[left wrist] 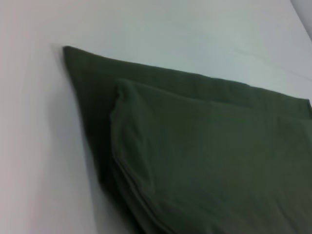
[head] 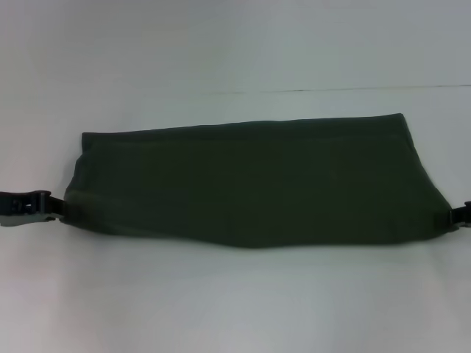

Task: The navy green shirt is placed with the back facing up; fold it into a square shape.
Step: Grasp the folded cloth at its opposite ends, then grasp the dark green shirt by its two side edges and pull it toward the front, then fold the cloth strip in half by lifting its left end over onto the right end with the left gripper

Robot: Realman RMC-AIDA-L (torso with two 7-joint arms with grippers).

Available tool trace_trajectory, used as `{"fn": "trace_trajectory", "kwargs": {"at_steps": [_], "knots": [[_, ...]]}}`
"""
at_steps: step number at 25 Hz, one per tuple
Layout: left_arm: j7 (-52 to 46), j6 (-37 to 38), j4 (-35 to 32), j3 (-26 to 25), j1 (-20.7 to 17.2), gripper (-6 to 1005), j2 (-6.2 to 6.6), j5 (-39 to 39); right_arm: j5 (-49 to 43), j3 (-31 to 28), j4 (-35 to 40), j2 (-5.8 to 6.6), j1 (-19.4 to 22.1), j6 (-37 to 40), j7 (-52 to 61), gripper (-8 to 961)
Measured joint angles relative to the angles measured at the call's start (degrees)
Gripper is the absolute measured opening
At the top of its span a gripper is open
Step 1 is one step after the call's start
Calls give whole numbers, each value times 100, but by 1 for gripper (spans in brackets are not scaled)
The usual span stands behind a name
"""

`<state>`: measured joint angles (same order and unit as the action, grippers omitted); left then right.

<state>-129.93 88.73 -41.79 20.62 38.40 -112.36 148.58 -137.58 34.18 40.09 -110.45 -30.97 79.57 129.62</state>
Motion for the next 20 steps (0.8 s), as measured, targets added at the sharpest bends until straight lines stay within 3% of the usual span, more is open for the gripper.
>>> {"fn": "trace_trajectory", "kwargs": {"at_steps": [7, 9, 12, 15, 20], "knots": [[-141, -5, -59, -18, 42, 38, 35, 4, 33, -182, -52, 120, -117, 139, 164, 94], [-168, 11, -105, -26, 46, 42, 52, -7, 42, -219, -33, 161, -155, 195, 242, 236], [-179, 48, -160, -149, 86, 250, 105, -52, 46, -237, 60, 205, -238, 261, 330, 357], [-152, 23, -164, -343, 172, 391, 165, -59, 48, -243, 227, 241, -329, 264, 411, 478], [-73, -7, -162, -447, 325, 600, 256, -251, 20, -244, 429, 318, -561, 155, 479, 593]]}}
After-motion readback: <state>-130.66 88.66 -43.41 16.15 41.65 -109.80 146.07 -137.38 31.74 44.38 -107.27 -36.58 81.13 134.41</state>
